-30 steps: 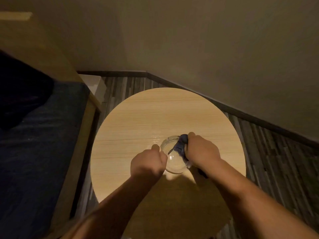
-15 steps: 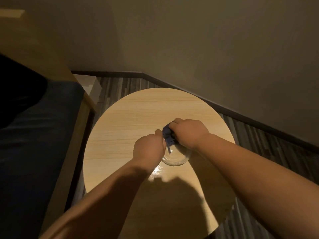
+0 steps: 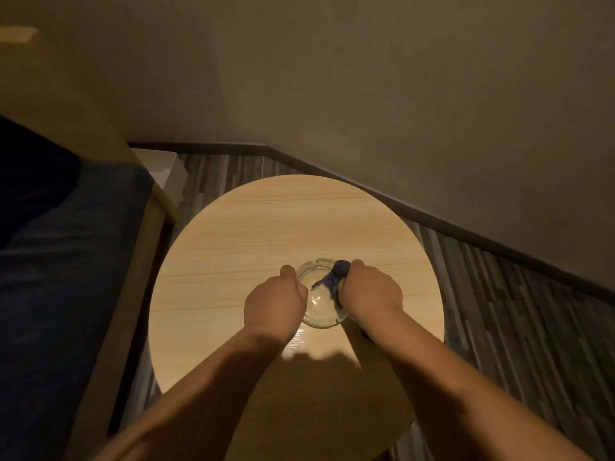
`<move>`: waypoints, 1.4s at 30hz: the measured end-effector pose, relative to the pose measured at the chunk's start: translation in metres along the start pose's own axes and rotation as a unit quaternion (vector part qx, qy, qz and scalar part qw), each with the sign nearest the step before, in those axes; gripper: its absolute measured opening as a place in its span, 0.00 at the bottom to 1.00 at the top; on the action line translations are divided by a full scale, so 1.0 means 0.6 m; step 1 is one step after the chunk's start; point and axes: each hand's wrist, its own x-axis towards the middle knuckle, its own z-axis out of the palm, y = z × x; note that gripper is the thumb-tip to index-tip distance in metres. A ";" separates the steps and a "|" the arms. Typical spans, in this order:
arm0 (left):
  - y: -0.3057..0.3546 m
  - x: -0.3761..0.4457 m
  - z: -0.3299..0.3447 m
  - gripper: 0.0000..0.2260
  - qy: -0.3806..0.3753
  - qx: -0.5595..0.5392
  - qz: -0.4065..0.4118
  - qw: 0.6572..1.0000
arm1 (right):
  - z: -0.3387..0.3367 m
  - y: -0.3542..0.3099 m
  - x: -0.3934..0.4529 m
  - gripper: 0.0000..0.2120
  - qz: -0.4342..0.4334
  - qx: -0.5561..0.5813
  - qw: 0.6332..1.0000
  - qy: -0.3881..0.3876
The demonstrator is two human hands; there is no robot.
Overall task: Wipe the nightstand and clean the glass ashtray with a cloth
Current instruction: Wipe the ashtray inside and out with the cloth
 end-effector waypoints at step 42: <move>0.017 0.056 -0.032 0.12 -0.052 0.085 0.140 0.985 | -0.066 -0.033 0.045 0.13 -0.242 -0.194 0.949 -0.054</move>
